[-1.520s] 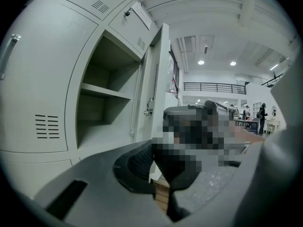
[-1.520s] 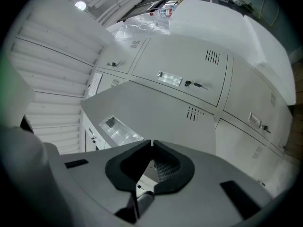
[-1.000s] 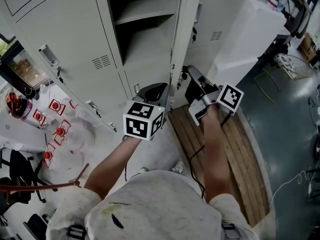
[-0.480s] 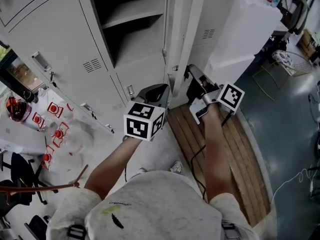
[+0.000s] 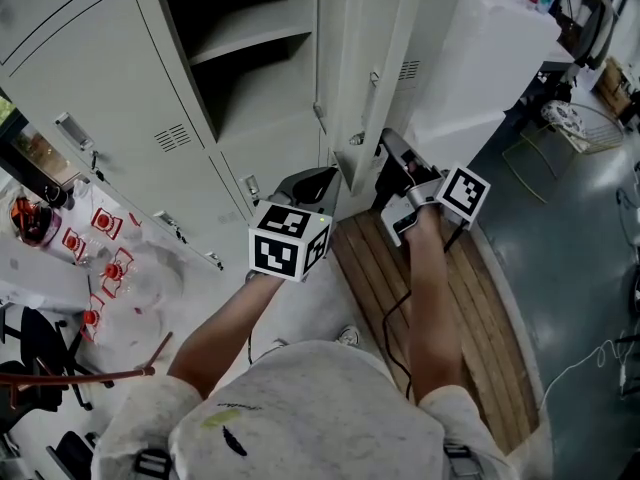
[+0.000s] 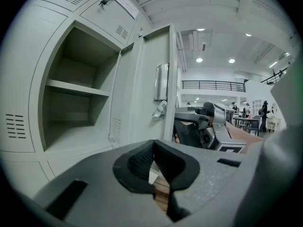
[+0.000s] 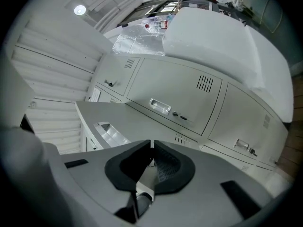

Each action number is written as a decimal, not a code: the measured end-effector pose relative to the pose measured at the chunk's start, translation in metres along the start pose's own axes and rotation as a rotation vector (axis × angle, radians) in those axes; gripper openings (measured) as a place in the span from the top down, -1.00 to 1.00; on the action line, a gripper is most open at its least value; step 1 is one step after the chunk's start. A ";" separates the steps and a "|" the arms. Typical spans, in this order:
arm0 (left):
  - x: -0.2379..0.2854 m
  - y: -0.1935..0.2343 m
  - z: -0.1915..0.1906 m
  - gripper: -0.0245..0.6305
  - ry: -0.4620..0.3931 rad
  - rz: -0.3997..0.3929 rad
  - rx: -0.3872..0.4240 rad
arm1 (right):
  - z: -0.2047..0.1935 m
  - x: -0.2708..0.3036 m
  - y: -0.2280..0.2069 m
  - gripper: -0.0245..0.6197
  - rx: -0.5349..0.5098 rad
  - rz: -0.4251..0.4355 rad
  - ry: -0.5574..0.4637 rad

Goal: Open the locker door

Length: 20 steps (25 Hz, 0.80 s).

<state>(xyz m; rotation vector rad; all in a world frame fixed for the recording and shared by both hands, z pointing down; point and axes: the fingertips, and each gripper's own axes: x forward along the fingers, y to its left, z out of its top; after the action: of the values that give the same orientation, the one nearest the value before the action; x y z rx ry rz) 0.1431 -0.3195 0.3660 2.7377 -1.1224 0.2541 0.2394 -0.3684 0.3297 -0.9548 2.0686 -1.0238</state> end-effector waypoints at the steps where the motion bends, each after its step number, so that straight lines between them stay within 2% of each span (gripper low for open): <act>1: 0.003 -0.002 0.001 0.91 0.000 -0.001 0.001 | 0.003 0.000 -0.001 0.86 -0.002 -0.001 0.000; 20: 0.037 -0.019 0.006 0.90 -0.011 0.042 -0.002 | 0.045 -0.008 -0.025 0.85 0.002 -0.032 -0.029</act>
<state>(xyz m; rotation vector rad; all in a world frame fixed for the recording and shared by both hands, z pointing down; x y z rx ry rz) 0.1828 -0.3322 0.3667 2.7190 -1.1839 0.2442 0.2868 -0.3895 0.3305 -0.9984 2.0344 -1.0230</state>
